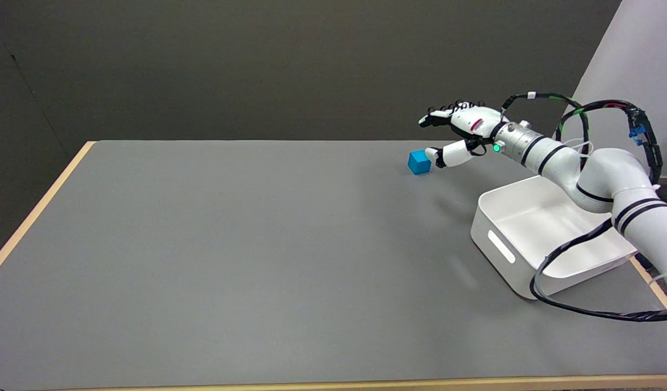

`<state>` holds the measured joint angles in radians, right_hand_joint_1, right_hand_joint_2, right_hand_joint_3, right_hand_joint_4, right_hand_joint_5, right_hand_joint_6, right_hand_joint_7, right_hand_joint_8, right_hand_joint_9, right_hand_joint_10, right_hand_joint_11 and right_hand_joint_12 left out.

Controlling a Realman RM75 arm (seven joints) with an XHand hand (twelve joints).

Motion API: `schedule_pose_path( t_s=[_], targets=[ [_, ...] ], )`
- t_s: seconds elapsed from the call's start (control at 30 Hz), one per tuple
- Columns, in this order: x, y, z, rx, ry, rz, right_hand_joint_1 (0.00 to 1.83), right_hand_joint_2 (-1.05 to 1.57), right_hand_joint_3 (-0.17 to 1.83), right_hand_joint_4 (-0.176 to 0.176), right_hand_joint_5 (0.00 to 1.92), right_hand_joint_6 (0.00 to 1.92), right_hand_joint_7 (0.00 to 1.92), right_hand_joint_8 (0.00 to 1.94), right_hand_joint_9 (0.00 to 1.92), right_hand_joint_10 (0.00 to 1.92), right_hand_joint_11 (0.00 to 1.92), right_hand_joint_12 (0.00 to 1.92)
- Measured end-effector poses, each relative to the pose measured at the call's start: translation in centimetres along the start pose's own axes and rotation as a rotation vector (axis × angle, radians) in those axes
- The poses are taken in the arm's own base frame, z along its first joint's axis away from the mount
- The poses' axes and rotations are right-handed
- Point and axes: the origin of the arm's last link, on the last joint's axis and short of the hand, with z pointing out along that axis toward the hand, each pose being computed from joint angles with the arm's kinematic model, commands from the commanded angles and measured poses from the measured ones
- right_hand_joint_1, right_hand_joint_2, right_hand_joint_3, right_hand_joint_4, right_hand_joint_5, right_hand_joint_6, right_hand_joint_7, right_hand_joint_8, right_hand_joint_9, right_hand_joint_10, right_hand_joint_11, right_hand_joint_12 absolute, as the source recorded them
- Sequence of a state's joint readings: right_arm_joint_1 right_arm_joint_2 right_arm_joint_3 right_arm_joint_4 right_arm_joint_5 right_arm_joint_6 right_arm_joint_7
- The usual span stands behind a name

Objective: Pick up blue wooden cube.

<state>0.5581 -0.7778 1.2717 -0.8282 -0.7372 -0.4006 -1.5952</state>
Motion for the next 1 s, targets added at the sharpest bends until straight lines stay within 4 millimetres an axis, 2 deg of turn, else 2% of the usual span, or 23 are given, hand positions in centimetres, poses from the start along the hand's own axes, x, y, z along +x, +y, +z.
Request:
schedule_pose_path(
  t_s=[0.4,1.0],
  targets=[
    [-1.8,-0.5,1.2,-0.006,-0.013,0.03,0.37,0.62,0.99,0.109,0.16,0.4,0.27,0.34,0.22,0.57,0.03,1.0],
    [-3.6,-0.7,2.9,-0.072,-0.008,0.02,0.65,0.65,1.01,0.093,0.16,0.39,0.25,0.31,0.21,0.56,0.02,1.01]
  ],
)
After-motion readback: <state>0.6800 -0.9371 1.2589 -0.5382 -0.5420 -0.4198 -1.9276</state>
